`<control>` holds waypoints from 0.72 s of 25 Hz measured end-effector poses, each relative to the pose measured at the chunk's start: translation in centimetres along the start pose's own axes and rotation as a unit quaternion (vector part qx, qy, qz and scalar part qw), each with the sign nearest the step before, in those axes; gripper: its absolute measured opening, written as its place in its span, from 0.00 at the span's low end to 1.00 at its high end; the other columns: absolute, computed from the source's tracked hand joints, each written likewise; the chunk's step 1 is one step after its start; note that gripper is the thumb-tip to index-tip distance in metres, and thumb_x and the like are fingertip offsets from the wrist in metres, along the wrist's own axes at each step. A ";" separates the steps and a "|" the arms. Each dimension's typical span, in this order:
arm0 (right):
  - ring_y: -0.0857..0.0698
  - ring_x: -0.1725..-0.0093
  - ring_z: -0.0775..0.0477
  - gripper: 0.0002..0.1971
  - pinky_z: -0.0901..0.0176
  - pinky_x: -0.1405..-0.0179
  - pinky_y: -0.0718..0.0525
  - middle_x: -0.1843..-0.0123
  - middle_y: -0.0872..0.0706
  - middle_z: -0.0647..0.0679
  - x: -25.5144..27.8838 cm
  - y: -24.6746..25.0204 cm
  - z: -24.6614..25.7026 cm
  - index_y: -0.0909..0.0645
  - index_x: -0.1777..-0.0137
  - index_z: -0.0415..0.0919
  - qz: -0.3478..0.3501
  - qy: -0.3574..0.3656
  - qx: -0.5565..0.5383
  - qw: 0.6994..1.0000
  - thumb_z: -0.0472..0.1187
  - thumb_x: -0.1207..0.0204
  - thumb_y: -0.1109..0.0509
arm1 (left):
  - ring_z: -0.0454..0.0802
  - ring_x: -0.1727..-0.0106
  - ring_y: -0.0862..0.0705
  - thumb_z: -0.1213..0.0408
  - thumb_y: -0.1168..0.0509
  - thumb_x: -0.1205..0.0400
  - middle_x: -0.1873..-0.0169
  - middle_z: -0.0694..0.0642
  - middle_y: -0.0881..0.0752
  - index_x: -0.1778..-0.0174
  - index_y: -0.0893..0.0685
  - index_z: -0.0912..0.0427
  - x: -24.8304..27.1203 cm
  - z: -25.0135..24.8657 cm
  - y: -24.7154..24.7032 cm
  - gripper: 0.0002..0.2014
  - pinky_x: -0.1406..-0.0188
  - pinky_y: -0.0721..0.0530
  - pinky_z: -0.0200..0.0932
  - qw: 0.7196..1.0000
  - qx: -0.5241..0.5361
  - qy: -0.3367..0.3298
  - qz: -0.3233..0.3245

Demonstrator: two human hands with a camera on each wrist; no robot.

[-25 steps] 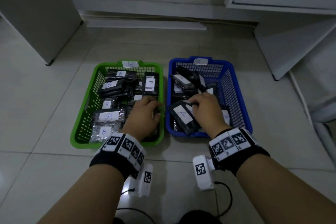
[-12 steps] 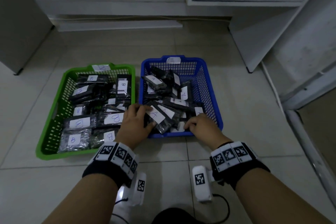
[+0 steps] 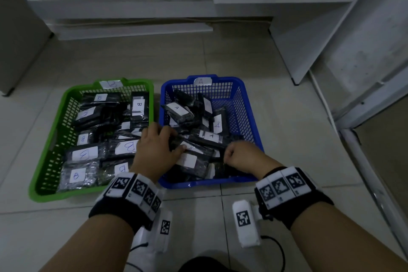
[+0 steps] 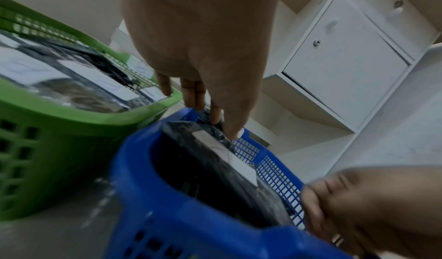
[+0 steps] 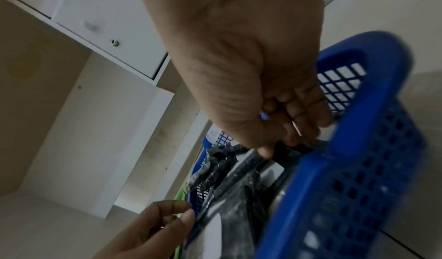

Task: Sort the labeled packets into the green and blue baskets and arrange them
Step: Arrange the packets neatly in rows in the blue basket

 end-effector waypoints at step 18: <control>0.28 0.31 0.34 0.24 0.53 0.32 0.29 0.25 0.32 0.36 -13.1 3.4 -1.7 0.29 0.28 0.38 -0.103 0.011 -0.006 0.995 0.25 0.23 0.42 | 0.52 0.17 0.64 0.35 0.49 0.27 0.18 0.44 0.64 0.20 0.48 0.33 -3.6 1.8 -4.8 0.37 0.20 0.54 0.52 0.994 0.040 -0.090 0.055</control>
Point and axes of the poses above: each hand's wrist, its own x-axis away from the middle knuckle, its own y-axis out of the back of the hand, z = x × y, the point moved 4 cm from there along -x, towards the middle knuckle
